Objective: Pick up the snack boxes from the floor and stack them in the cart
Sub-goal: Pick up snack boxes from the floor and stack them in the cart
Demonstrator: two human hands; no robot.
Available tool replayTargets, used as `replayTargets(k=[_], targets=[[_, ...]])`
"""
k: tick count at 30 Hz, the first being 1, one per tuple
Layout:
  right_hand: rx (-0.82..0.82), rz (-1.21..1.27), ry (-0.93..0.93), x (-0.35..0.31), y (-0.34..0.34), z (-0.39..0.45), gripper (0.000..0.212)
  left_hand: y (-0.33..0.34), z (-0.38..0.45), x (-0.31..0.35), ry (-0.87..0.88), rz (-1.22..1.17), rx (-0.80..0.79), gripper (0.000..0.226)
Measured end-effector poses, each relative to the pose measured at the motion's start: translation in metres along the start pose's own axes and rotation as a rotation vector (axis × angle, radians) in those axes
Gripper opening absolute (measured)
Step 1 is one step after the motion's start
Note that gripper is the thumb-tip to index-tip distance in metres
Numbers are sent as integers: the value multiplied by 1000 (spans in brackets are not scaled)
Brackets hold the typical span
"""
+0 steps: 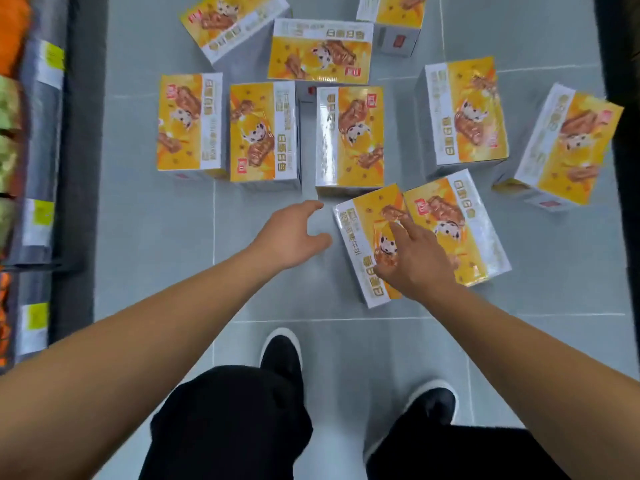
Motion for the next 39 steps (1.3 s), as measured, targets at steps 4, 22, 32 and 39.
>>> replayTargets(k=[4, 22, 32, 39], targets=[[-18, -152, -93, 1, 81, 49, 110, 51, 65, -38, 81, 76, 5, 70], [581, 188, 261, 52, 95, -35, 57, 140, 105, -93, 16, 24, -207, 57], [214, 864, 898, 77, 170, -68, 50, 141, 59, -86, 62, -117, -200, 43], [192, 856, 836, 54, 52, -118, 46, 53, -63, -41, 27, -345, -153, 52]])
Point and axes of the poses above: each hand's wrist, its own z-axis towards the middle knuckle, its own y-axis out of the palm, x = y × z, the point moved 9 cm from there along z, towards the middle knuckle, and after that the axes turned 10 degrees about x, right-handed, at the moved point
